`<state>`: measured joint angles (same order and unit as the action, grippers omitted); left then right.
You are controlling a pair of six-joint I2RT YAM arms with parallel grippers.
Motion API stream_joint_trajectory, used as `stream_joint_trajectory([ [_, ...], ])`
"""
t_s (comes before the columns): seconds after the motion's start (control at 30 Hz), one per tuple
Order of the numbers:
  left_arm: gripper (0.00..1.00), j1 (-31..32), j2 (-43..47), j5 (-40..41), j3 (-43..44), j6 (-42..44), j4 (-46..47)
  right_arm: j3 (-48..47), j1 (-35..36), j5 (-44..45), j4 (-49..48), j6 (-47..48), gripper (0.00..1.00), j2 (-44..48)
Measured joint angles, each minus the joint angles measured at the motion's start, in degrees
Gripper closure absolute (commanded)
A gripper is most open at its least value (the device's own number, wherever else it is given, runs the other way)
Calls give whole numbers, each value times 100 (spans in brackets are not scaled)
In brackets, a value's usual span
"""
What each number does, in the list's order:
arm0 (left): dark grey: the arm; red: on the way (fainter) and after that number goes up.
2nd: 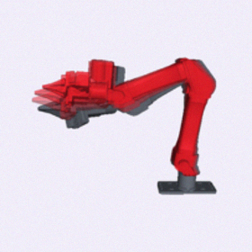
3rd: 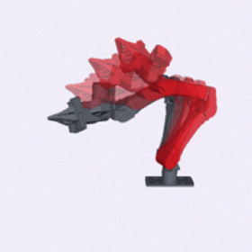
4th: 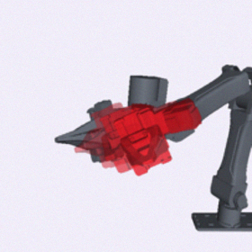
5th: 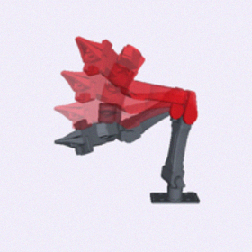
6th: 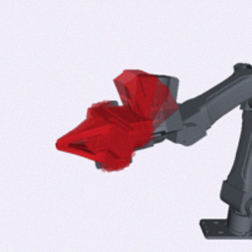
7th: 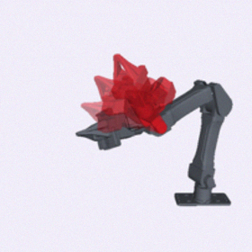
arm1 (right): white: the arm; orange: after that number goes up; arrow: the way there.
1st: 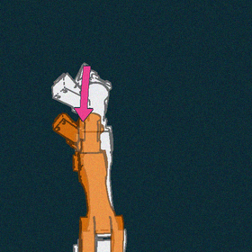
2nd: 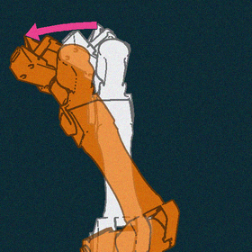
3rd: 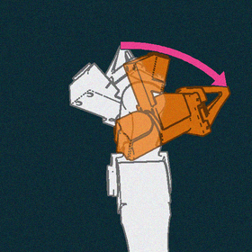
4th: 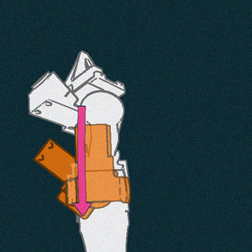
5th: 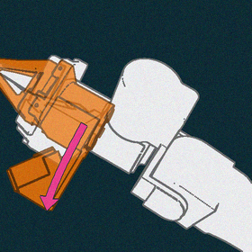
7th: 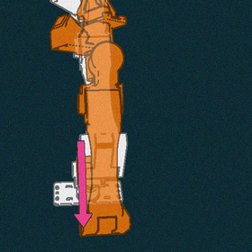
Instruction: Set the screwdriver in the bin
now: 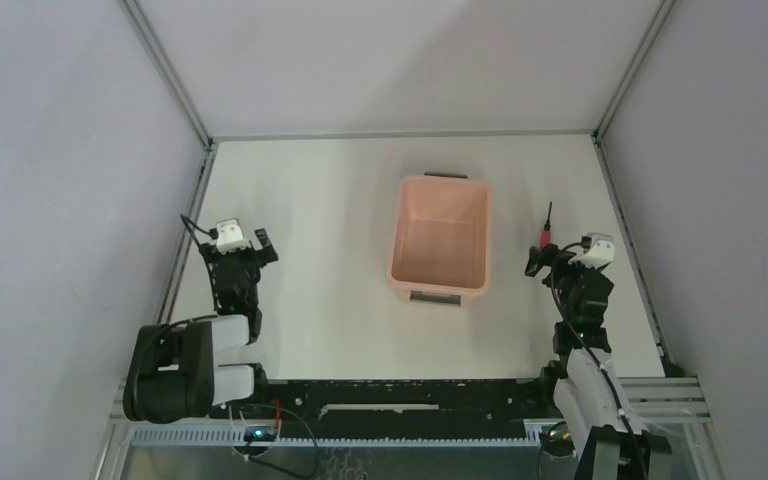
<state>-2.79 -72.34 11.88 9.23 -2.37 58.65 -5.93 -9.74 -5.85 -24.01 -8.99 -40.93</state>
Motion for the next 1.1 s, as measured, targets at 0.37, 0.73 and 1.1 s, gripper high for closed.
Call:
stream_joint_trajectory([
  [0.37,0,0,0,0,0,0,0,-2059,2,254,1899,-186,0,-330],
  [0.73,0,0,0,0,0,0,0,-6264,-26,400,5045,-286,0,-3071],
  [1.1,0,0,0,0,0,0,0,-7287,-192,533,6395,-79,4,-5711],
])
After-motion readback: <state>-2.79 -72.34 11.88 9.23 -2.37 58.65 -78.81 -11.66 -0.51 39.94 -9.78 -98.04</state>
